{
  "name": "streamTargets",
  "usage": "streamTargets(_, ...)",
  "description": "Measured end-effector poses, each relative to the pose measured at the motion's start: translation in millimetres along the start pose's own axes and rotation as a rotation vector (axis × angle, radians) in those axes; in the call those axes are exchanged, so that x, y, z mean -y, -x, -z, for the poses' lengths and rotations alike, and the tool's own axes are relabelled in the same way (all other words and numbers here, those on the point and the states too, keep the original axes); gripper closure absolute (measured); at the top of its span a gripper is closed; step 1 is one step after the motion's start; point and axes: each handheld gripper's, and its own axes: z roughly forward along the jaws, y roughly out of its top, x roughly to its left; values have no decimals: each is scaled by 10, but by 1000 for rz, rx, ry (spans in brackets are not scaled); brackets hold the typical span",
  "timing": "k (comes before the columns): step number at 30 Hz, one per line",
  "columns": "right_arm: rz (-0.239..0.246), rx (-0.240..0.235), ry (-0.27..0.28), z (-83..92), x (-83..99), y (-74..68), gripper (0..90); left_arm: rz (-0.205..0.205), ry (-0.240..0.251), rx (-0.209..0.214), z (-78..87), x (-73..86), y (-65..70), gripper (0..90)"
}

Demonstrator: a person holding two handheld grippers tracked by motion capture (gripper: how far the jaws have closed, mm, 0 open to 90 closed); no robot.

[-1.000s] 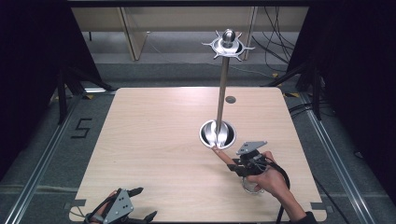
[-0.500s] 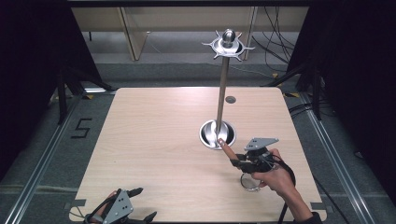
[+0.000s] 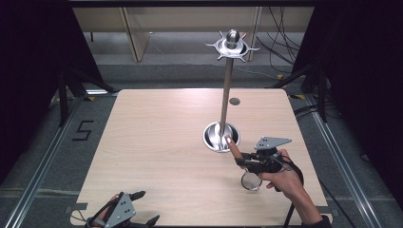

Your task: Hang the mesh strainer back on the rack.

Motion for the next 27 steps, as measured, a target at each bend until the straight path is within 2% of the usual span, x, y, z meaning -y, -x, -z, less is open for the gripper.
streamTargets(1,-14,-3,4,21,-10,1,713,-13,-14,7,12,-3,-10,151)
streamTargets(2,-17,-3,18,41,-23,8,713,-4,-14,11,10,-2,-7,151)
streamTargets(4,-1,-7,37,69,-44,37,713,-6,-8,3,4,-1,-8,151)
streamTargets(5,-1,16,49,97,-61,28,713,-6,-17,9,9,-4,-10,151)
streamTargets(6,-11,-4,52,121,-78,21,713,-9,-17,8,9,-3,-10,151)
streamTargets(7,-16,-7,57,136,-90,16,713,7,-5,10,-2,1,0,151)
streamTargets(8,-4,-13,76,144,-106,24,713,14,-8,15,-2,1,1,151)
streamTargets(9,-22,-2,69,177,-129,4,713,-16,-27,2,11,-2,-21,151)
streamTargets(10,20,3,81,180,-147,32,713,-27,-23,-5,10,-2,-29,151)
streamTargets(12,12,-1,99,202,-192,16,713,-26,-26,-3,11,0,-28,151)
streamTargets(13,12,-13,102,206,-207,15,713,-4,-19,7,4,2,-16,151)
streamTargets(14,37,-4,112,210,-224,33,713,6,-24,9,3,1,-15,151)
streamTargets(15,22,-4,116,218,-236,21,713,-1,-21,9,-2,0,-18,151)
streamTargets(17,33,-8,129,219,-267,43,713,-8,-25,7,-1,1,-19,151)
streamTargets(23,21,-22,152,262,-416,48,713,3,-20,9,0,3,-19,151)
streamTargets(27,34,-26,198,306,-538,43,713,-3,-24,10,0,0,-20,151)
